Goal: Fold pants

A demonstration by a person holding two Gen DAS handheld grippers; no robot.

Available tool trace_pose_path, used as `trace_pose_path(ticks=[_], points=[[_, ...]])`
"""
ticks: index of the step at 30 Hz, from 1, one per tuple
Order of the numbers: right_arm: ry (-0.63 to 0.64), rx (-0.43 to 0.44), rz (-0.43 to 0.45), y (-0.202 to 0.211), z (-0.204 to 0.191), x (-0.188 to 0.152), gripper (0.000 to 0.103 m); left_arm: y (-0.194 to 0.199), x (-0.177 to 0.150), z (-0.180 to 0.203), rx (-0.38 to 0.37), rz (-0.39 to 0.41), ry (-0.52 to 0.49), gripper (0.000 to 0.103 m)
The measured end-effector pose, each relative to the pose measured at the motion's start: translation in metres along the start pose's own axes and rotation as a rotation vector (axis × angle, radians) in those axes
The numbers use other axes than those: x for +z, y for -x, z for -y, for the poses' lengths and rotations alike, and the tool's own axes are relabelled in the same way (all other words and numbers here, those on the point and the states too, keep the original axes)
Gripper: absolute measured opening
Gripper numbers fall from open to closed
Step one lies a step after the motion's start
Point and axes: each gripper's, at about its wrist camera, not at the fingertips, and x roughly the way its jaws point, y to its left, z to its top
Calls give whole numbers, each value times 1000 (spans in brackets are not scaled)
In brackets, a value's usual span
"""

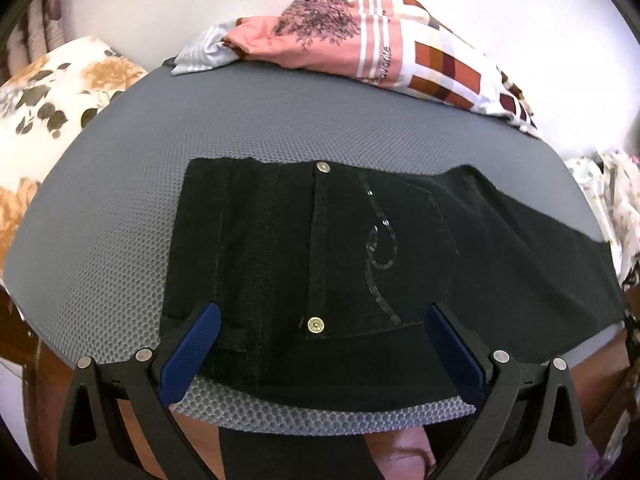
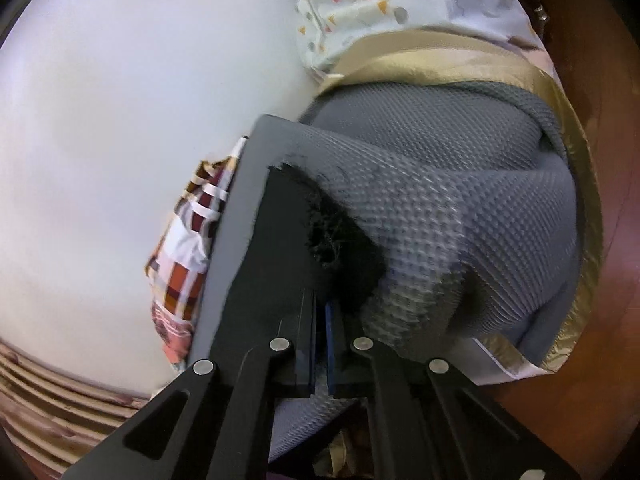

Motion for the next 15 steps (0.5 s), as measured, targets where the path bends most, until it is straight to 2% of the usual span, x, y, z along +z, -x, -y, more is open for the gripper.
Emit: trace_pose_path(ticks=[6, 9, 12, 14, 15], points=[[-100, 121, 29, 7, 21, 1, 10, 1, 0, 4, 15, 1, -31, 102], [-84, 86, 73, 23, 23, 7, 13, 1, 1, 4, 4, -1, -23, 102], [-93, 85, 74, 28, 26, 14, 15, -2, 0, 3, -2, -20, -13, 102], [-80, 81, 64, 23, 22, 17, 23, -3, 0, 4, 0, -26, -13, 102], [-71, 68, 58, 19, 20, 18, 33, -3, 0, 5, 2, -26, -17, 102]])
